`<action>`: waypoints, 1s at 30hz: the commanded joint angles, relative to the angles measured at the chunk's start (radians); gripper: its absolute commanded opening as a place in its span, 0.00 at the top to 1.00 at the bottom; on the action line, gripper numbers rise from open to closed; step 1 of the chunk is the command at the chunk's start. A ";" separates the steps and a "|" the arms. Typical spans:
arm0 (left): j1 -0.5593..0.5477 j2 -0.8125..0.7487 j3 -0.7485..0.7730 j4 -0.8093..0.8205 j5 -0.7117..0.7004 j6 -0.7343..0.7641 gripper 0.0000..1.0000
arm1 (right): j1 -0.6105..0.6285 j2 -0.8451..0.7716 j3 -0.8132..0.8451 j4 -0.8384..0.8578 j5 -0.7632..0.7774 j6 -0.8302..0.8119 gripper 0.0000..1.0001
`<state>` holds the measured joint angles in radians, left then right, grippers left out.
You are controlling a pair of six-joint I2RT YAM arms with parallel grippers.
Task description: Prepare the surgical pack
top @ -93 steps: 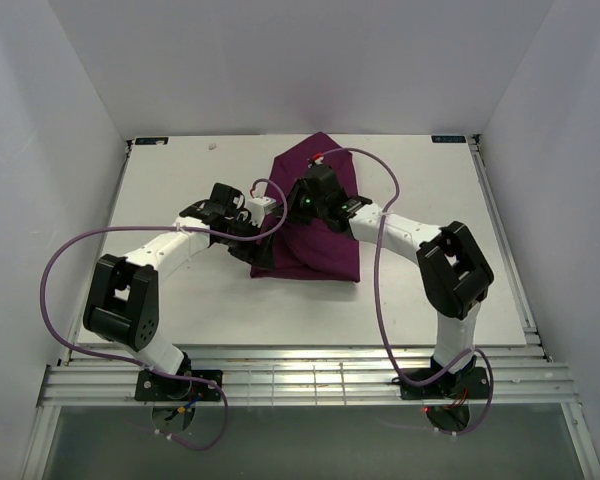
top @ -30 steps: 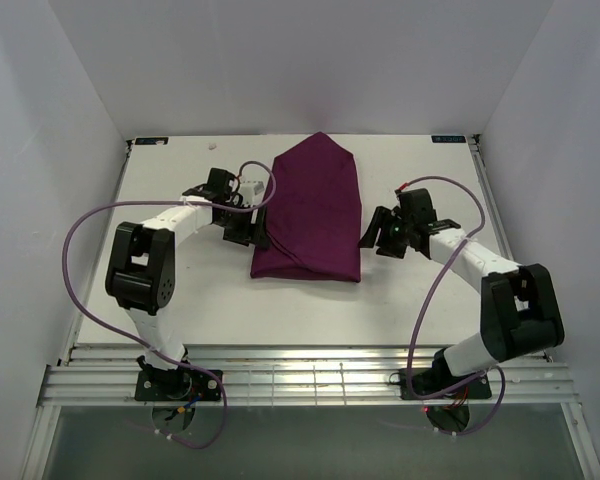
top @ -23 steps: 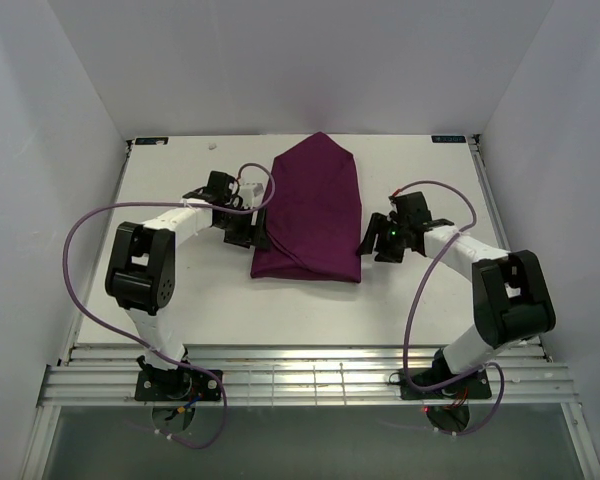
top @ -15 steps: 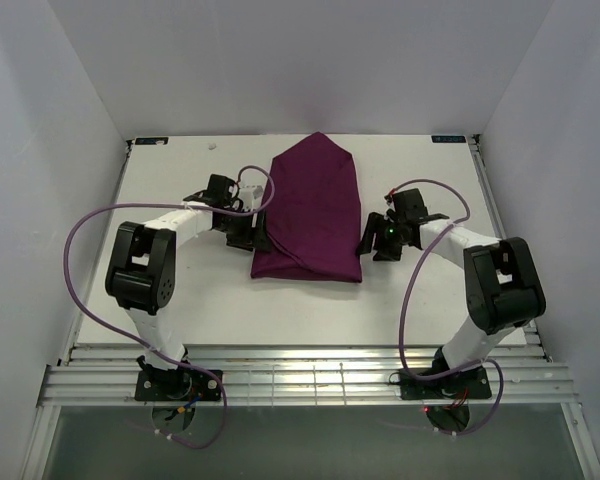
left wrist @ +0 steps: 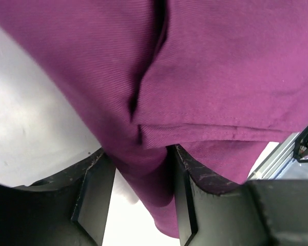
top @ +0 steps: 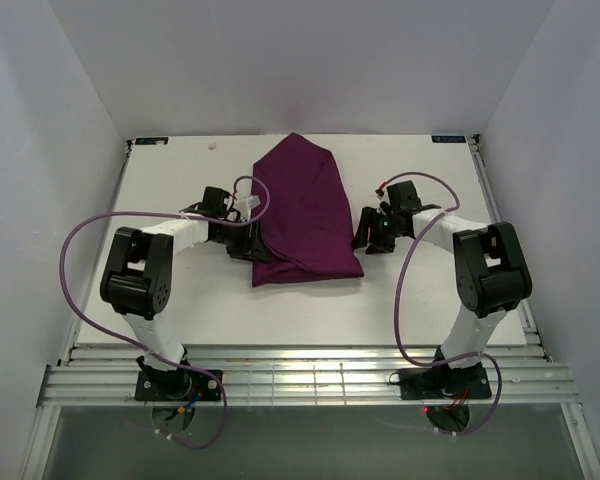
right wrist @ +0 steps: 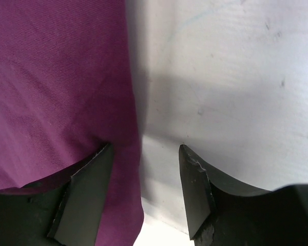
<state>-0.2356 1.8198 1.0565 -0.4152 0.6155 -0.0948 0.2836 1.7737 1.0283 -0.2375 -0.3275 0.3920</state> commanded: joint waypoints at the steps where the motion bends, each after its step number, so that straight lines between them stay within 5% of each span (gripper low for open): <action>1: 0.004 -0.059 -0.075 -0.008 0.016 0.006 0.45 | 0.005 0.033 0.055 0.006 -0.044 -0.051 0.40; 10: 0.005 -0.154 -0.165 0.064 0.035 -0.023 0.41 | 0.009 0.082 0.128 -0.020 -0.096 -0.082 0.41; 15: 0.018 -0.148 -0.041 0.007 -0.089 0.036 0.39 | 0.014 0.035 0.098 -0.031 -0.105 -0.071 0.46; 22: 0.050 -0.234 0.020 -0.104 -0.016 0.188 0.37 | 0.015 -0.045 0.079 -0.052 -0.082 -0.062 0.53; 26: 0.053 -0.264 0.092 -0.187 0.055 0.279 0.36 | 0.015 -0.060 0.186 -0.083 0.059 -0.128 0.58; 30: 0.051 -0.195 0.267 -0.244 0.176 0.287 0.36 | 0.015 0.037 0.414 -0.063 0.006 -0.173 0.69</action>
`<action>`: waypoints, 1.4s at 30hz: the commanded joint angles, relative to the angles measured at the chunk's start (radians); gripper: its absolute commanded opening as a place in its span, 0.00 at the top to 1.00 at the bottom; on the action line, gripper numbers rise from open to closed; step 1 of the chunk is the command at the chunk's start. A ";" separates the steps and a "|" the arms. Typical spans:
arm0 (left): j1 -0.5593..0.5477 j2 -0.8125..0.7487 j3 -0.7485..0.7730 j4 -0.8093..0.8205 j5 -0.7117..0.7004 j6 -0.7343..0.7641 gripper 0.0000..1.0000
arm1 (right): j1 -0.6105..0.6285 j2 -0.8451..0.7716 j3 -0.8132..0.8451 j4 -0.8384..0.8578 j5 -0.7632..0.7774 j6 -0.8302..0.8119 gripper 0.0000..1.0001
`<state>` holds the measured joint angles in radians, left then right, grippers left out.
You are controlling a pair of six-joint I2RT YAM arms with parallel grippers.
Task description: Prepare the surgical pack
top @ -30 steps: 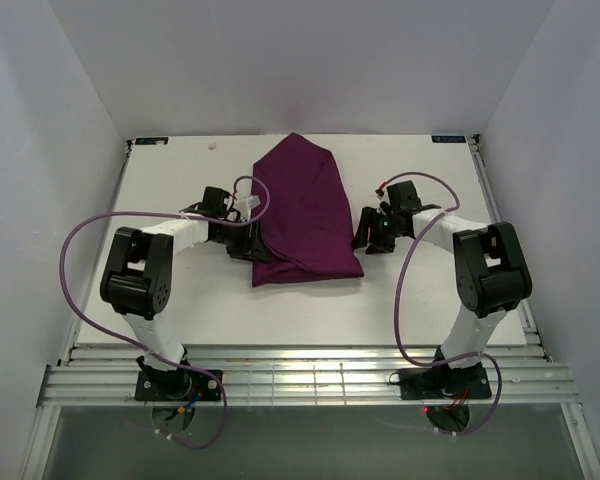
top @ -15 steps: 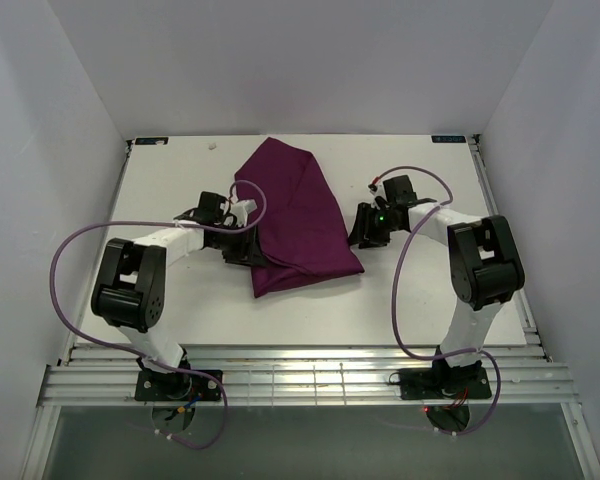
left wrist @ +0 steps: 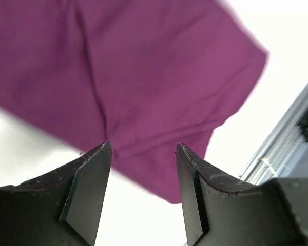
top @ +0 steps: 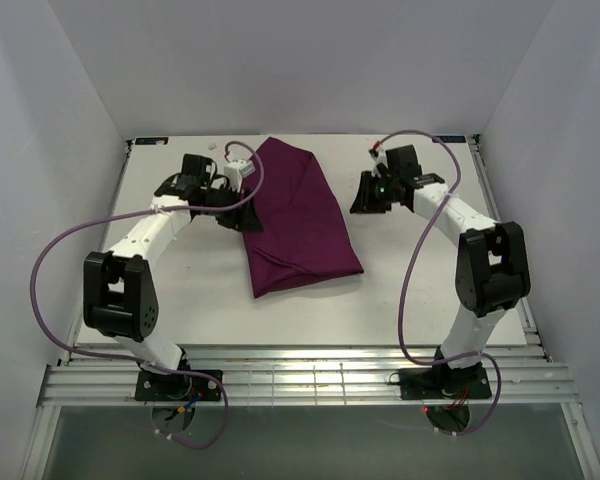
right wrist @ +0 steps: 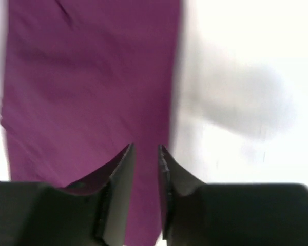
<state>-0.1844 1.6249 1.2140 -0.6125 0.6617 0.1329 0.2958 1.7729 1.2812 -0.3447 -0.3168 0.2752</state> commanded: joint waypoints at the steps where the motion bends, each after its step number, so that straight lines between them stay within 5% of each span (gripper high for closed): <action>1: 0.002 0.038 0.171 -0.037 0.142 0.059 0.36 | 0.005 0.068 0.197 0.058 -0.042 -0.054 0.71; 9: -0.023 0.355 0.363 0.014 0.067 -0.024 0.46 | 0.045 0.400 0.417 0.206 -0.309 0.096 0.91; 18: -0.035 0.515 0.369 0.053 0.036 -0.039 0.48 | 0.068 0.617 0.509 0.320 -0.400 0.292 0.92; 35: -0.067 0.396 0.109 0.057 0.099 0.086 0.50 | 0.068 0.217 -0.129 0.417 -0.279 0.260 0.92; 42: -0.087 0.372 0.070 0.062 0.130 0.097 0.50 | 0.081 0.134 -0.022 0.334 -0.203 0.139 0.92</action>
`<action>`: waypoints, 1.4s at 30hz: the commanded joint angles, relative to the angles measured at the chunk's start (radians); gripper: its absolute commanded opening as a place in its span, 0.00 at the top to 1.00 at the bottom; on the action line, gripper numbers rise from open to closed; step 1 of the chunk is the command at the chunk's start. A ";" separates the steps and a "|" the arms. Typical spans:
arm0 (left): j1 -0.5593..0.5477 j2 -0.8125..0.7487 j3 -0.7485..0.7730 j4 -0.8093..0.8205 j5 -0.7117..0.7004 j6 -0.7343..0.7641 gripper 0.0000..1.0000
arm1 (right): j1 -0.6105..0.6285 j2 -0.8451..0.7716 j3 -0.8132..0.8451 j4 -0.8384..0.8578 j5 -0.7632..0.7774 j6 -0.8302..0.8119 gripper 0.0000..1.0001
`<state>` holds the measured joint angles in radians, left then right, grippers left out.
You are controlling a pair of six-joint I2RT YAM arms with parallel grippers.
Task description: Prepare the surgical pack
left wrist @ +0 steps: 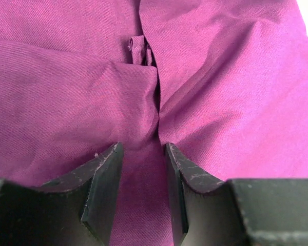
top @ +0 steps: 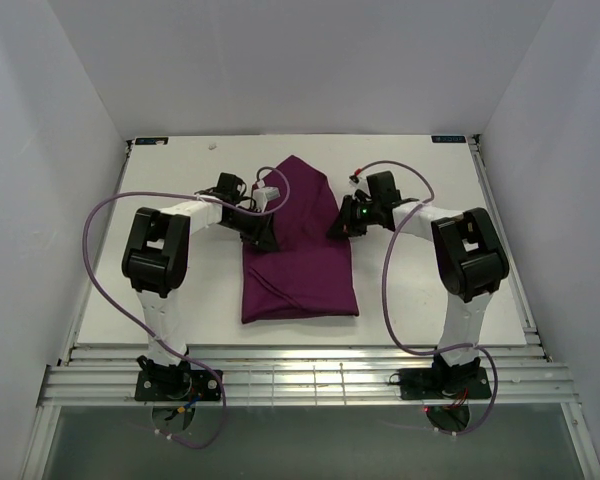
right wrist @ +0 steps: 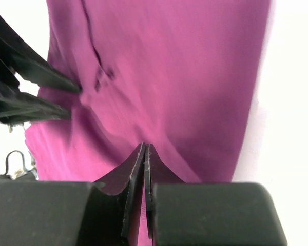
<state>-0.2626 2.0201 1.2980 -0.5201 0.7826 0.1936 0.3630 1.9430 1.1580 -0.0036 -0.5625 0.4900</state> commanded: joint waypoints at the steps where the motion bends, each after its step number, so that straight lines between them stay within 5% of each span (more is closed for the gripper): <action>1: -0.009 -0.017 -0.008 -0.029 -0.011 0.036 0.50 | 0.020 -0.032 0.124 -0.016 0.041 -0.097 0.92; 7: -0.009 0.009 0.035 -0.031 -0.046 0.035 0.50 | 0.056 0.057 0.175 0.168 -0.144 0.012 0.92; 17: -0.009 0.002 0.034 -0.018 -0.091 0.012 0.50 | 0.108 0.279 0.233 0.123 -0.235 0.059 0.92; 32: -0.009 -0.006 0.037 -0.020 -0.157 0.044 0.50 | 0.022 0.330 0.289 0.079 0.072 0.182 0.92; 42: -0.009 0.002 0.058 -0.020 -0.163 0.047 0.50 | 0.007 0.277 0.480 -0.081 0.128 0.042 0.92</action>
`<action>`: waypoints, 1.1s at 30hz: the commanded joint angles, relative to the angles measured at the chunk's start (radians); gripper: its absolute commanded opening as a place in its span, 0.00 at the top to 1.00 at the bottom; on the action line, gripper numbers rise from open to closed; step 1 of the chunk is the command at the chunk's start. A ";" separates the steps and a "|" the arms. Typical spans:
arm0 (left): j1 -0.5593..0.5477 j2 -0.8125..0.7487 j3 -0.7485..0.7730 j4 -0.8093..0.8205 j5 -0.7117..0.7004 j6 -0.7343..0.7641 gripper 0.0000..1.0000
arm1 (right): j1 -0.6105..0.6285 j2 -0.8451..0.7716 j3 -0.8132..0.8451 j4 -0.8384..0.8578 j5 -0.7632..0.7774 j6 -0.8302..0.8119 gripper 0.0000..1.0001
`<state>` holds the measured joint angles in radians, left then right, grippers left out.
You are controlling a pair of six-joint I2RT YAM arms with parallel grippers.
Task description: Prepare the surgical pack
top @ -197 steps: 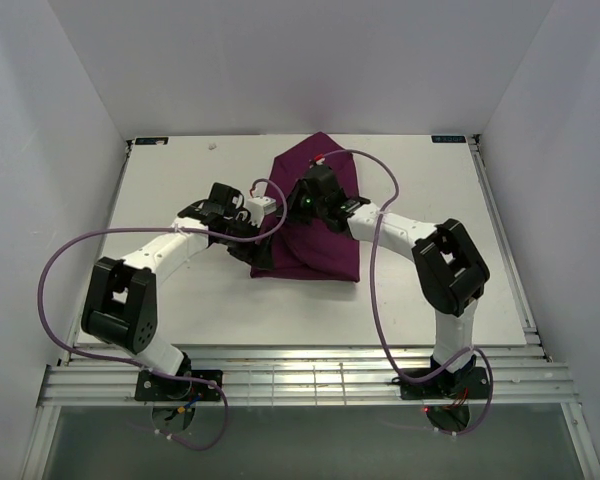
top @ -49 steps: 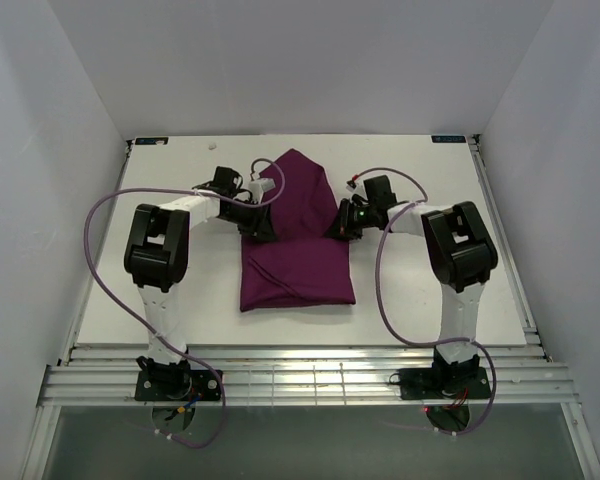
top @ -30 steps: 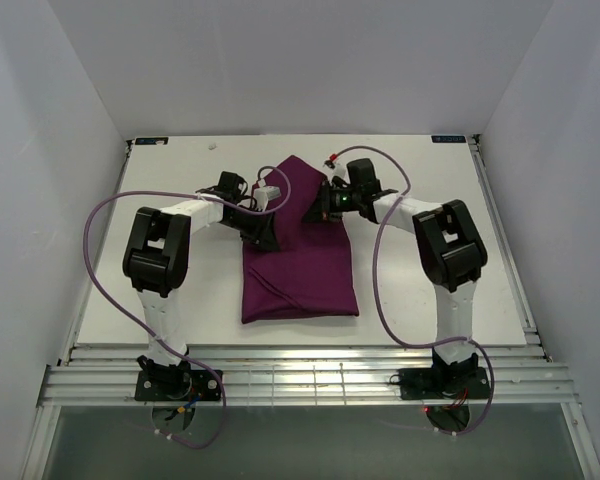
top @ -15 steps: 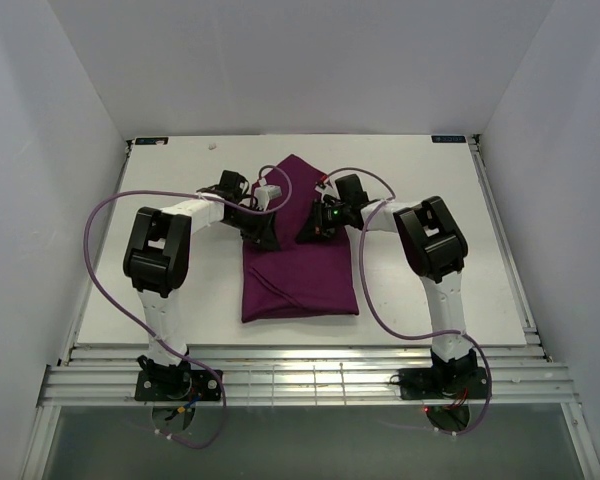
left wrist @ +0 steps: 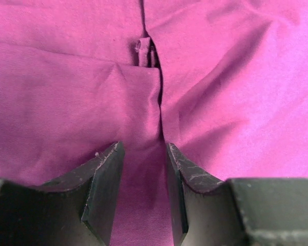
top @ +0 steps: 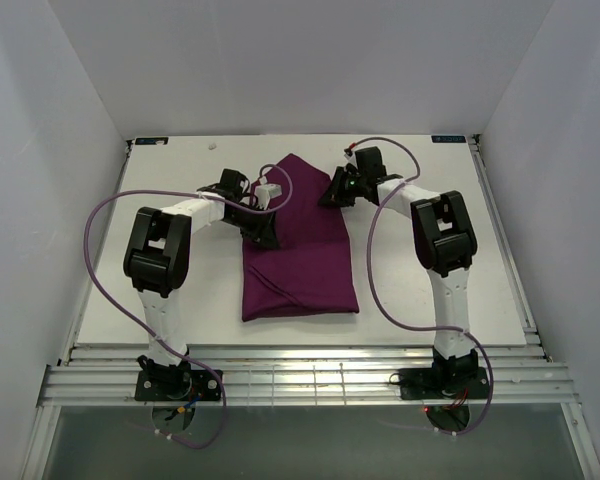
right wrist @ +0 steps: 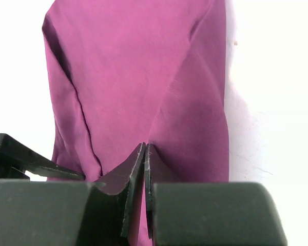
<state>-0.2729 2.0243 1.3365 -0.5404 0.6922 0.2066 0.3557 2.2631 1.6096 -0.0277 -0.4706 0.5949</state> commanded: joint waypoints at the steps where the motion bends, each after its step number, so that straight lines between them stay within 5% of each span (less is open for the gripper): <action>1: 0.001 -0.001 0.026 0.000 -0.071 0.031 0.50 | 0.014 -0.072 0.018 -0.052 0.032 -0.067 0.92; 15: 0.001 -0.019 0.079 -0.004 -0.062 0.013 0.48 | 0.029 -0.212 -0.329 0.046 -0.151 -0.181 0.92; 25: 0.001 -0.099 0.113 -0.023 -0.057 0.014 0.47 | 0.012 -0.073 -0.263 0.029 -0.191 -0.167 0.92; 33: -0.008 -0.108 0.110 -0.024 0.015 -0.021 0.46 | 0.015 -0.190 -0.195 -0.058 -0.145 -0.242 0.92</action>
<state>-0.2729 1.9602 1.4380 -0.5648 0.6582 0.1940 0.3687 2.1525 1.3609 -0.0380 -0.6655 0.4198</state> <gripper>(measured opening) 0.540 0.078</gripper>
